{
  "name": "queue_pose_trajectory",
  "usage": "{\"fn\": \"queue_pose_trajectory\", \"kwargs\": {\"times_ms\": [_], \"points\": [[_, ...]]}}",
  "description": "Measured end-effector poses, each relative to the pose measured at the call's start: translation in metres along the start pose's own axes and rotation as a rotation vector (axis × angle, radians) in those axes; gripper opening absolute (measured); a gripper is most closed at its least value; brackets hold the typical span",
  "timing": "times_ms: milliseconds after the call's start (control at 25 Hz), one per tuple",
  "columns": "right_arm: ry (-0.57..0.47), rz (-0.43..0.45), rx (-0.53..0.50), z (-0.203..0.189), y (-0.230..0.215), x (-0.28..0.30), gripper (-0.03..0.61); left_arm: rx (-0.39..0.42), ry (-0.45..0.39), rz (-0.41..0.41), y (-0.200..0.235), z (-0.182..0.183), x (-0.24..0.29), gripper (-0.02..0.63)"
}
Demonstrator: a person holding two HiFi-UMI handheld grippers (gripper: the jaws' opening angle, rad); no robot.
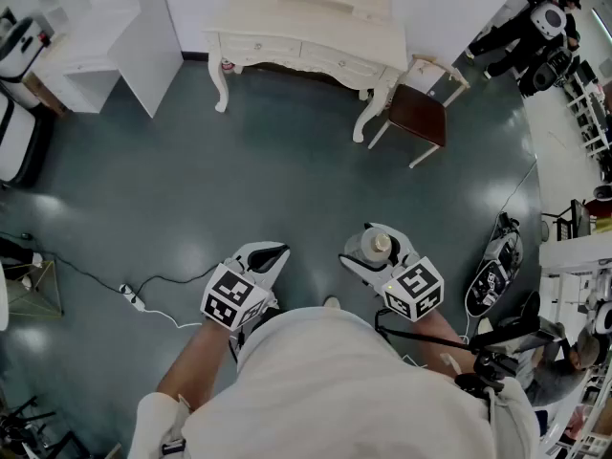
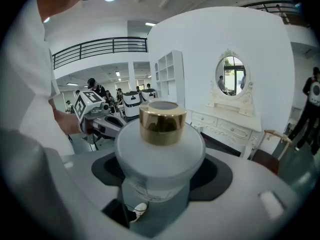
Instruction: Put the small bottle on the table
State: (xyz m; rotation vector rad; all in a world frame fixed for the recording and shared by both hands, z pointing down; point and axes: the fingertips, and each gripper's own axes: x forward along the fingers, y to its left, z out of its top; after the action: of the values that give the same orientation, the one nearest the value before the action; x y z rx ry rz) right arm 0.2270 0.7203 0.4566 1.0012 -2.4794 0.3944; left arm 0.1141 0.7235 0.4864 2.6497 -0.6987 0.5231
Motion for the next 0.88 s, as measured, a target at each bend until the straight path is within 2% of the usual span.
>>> {"fn": "queue_pose_trajectory", "kwargs": {"times_ms": [360,480,640,880], "points": [[0.030,-0.007,0.015,-0.099,-0.076,-0.121,0.341,-0.021,-0.016,-0.026,-0.131,0.020,0.116,0.003],[0.029,-0.003,0.008,-0.127,-0.099,-0.147,0.341,-0.007,0.002,-0.008,-0.162,0.020,0.144,0.003],[0.038,0.034,-0.014,-0.155,-0.115,-0.164,0.341,-0.028,0.016,0.032,-0.188,0.011,0.164,0.003],[0.029,0.057,0.019,-0.154,-0.143,-0.173,0.341,-0.054,0.029,0.084,-0.189,0.030,0.171,0.003]]}}
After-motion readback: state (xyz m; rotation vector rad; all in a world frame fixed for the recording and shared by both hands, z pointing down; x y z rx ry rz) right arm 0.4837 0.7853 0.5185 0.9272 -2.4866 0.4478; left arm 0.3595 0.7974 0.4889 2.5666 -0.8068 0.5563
